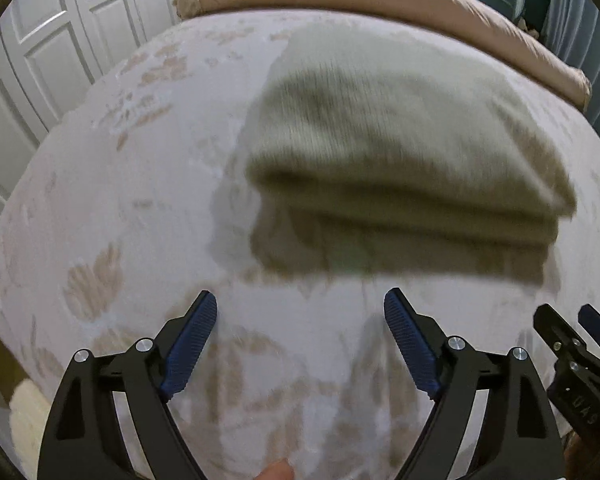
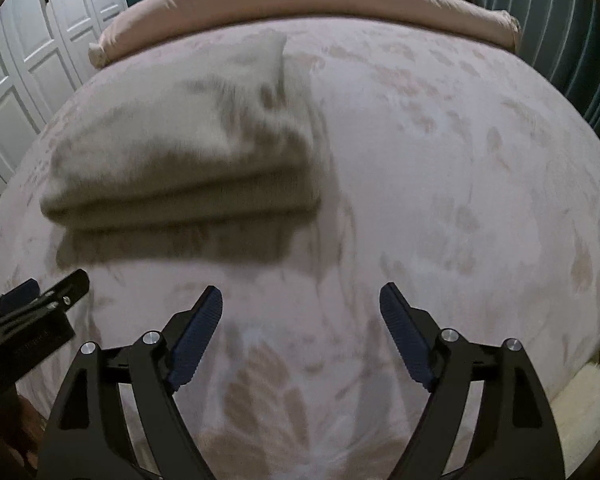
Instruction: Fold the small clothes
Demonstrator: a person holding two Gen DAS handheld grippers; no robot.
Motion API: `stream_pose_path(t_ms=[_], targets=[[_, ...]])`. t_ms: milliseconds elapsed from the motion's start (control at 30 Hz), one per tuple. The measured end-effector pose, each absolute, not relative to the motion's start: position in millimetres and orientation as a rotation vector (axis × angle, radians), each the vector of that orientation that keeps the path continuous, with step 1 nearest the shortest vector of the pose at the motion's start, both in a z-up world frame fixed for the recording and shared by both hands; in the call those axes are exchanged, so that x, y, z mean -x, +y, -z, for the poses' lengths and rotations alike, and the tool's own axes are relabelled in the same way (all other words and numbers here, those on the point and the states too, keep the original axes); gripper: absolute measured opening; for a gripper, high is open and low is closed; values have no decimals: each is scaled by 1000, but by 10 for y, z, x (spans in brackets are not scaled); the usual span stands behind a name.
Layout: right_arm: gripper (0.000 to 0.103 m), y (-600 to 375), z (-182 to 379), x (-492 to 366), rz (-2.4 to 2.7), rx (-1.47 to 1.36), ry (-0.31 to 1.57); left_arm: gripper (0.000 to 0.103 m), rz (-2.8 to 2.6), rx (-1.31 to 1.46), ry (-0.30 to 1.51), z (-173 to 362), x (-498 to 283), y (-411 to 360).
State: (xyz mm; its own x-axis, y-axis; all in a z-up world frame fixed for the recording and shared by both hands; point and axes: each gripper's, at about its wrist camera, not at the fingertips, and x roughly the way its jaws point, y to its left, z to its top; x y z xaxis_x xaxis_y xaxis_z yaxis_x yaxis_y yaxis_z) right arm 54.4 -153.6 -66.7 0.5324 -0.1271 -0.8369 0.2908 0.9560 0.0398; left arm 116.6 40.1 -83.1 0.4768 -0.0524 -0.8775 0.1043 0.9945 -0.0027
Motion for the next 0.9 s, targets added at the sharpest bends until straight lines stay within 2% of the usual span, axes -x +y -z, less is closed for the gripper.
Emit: stream_pose_path(t_ms=[67,200,400,900], targets=[[79,-1501,742,-512,250,-181,996,83,86,-72,1047,862,-1094,378],[88,-1407,782,-477,258,-134,983,86,79,-101,1024,913,-1034,343],[95,-1308,834,-477,270,-91,967,90,56,-120,1004,976,-1006,301],[97,-1301,878,-506,277,-109,973,91,24,-119,1001,992,-984,271]])
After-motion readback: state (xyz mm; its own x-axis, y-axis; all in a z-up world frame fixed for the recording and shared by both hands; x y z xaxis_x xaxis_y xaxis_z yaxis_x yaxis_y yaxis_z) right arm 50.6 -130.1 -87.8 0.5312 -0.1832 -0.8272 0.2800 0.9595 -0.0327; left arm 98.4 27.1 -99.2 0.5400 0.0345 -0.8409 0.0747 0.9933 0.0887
